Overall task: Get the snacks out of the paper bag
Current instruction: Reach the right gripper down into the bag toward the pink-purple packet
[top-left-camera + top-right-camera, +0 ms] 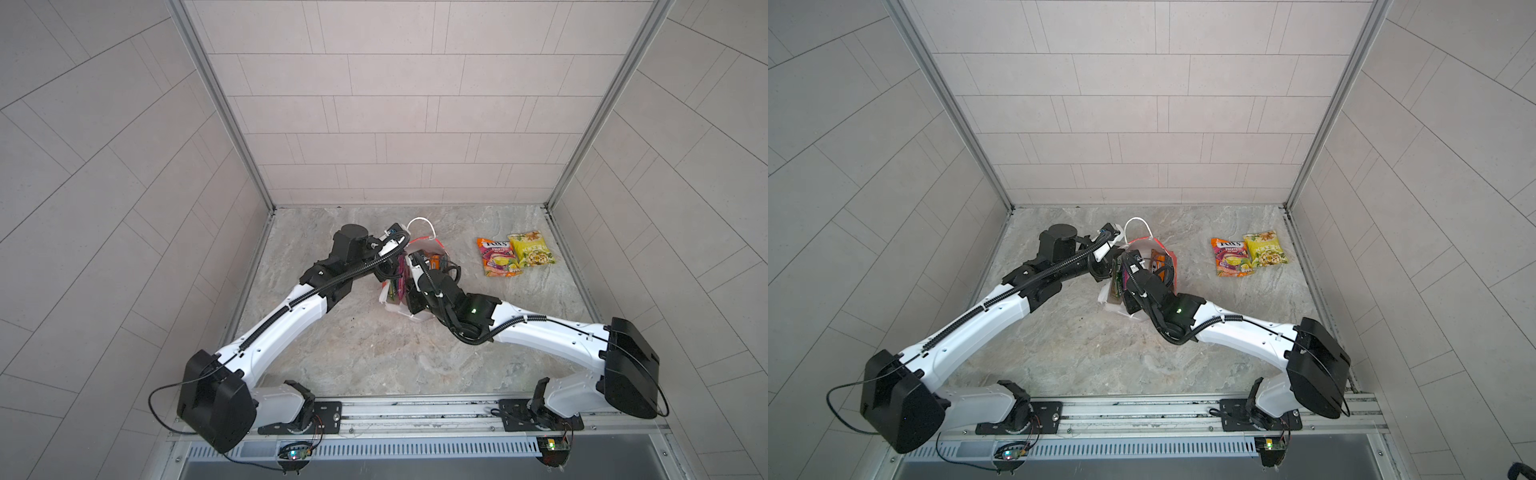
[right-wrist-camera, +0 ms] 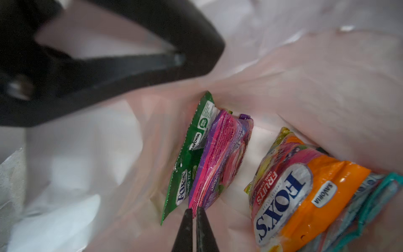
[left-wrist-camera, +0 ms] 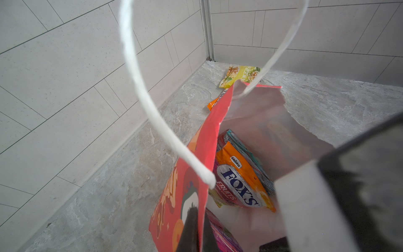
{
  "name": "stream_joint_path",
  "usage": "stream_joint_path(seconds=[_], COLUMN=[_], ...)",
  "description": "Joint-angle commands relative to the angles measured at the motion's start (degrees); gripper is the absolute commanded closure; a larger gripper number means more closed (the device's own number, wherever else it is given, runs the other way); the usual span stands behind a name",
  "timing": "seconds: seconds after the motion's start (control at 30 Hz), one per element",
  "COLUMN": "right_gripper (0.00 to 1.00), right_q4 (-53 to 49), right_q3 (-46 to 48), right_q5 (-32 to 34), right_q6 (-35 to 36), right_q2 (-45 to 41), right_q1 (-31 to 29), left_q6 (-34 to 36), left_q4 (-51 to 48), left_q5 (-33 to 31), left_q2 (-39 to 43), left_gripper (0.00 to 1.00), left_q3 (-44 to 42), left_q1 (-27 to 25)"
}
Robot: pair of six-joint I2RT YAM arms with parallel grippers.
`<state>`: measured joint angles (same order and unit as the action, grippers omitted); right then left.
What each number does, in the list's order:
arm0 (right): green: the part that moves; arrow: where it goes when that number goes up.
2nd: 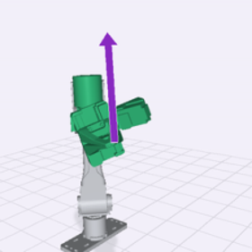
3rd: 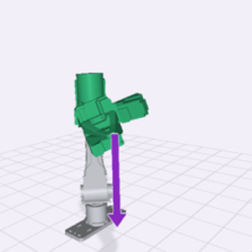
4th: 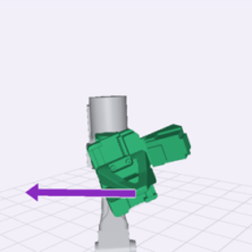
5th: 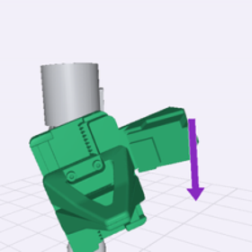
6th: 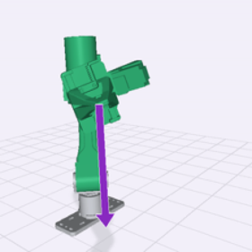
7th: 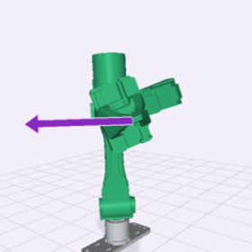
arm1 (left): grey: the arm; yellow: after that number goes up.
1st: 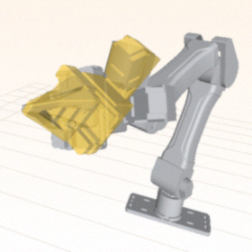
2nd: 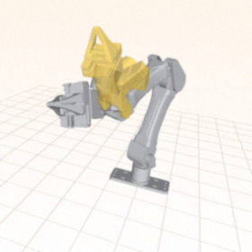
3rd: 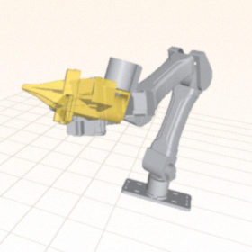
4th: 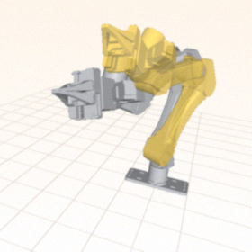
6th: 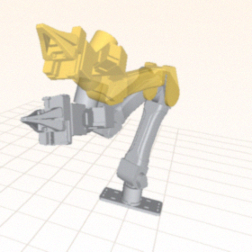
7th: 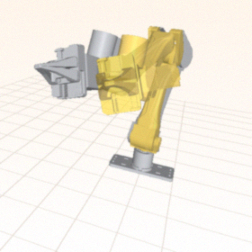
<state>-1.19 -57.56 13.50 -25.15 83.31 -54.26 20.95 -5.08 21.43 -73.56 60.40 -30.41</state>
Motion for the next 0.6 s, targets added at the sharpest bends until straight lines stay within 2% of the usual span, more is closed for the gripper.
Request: stream_joint_path(seconds=[0.0, 0.43, 0.57], right_gripper=[0.92, 0.91, 0.86], right_q4=[3.31, 9.28, 10.50], right_q3=[1.30, 2.92, 2.59], right_q5=[-0.73, -4.10, -4.43], right_q6=[-2.77, -6.77, -6.89], right_q2=[1.82, 6.31, 6.78], right_q1=[0.68, 4.42, 4.60], left_q6=[-0.37, -0.30, -0.30], left_q4=[-0.55, -0.72, -0.74], left_q5=[0.28, 0.06, -0.06], left_q2=[1.28, 1.59, 1.65], left_gripper=[1.00, 1.00, 1.00], left_q3=[0.04, -0.05, -0.10], left_q1=[-0.18, -0.20, -0.18])
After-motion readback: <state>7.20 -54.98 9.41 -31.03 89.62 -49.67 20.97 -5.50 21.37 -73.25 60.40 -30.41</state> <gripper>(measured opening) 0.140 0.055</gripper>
